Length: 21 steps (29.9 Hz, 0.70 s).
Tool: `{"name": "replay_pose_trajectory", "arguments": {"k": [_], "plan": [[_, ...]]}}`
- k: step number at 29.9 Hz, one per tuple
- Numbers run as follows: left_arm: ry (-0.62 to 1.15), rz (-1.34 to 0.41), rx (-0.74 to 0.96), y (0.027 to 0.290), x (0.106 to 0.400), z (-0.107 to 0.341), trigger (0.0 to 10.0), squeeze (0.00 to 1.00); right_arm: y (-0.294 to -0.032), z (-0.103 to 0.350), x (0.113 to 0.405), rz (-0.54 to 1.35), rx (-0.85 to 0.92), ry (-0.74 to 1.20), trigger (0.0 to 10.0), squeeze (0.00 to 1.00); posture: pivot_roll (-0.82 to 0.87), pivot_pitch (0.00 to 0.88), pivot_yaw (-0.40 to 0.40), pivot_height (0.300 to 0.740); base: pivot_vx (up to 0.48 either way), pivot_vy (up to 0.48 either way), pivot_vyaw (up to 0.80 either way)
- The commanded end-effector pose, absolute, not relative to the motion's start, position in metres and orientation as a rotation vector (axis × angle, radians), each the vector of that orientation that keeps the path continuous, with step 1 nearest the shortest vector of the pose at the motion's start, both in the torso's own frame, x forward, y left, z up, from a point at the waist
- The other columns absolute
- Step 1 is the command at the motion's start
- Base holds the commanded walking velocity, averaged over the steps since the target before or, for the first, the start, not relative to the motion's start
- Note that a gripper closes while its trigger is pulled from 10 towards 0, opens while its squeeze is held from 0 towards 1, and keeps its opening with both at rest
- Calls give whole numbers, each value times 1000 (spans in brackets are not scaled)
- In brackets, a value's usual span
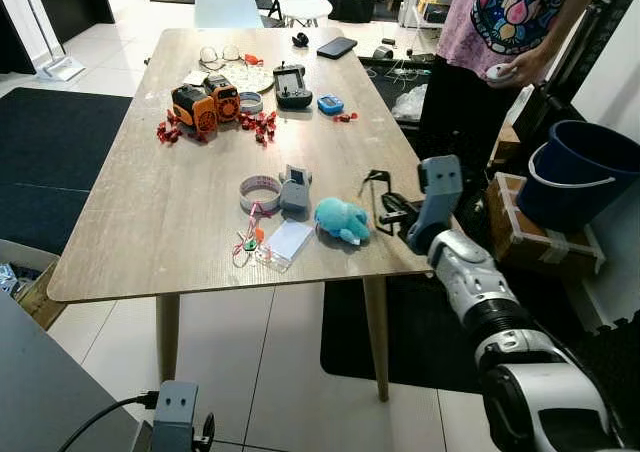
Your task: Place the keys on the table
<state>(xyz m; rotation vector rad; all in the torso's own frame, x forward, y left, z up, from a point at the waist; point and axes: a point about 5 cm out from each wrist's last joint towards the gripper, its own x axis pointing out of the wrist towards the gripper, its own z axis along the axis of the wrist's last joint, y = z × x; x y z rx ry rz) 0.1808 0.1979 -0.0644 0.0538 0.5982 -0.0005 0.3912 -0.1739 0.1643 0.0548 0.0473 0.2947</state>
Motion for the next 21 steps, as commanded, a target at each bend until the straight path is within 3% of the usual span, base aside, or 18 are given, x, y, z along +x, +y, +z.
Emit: {"name": "replay_pose_trajectory", "arguments": {"k": [1,9,21], "plan": [[608,-7,34,193,177,-67,10000,0,-178,158,388,286,67,73,10000,0,78,72,-23,740,0,0,0],[607,-12,30,192,176,-67,10000,0,-164,154,384,400,41,89,10000,0,81,70,-24,740,0,0,0],[603,-17,29,192,176,-67,10000,0,-199,156,383,261,43,82,10000,0,81,67,-21,740,0,0,0]]}}
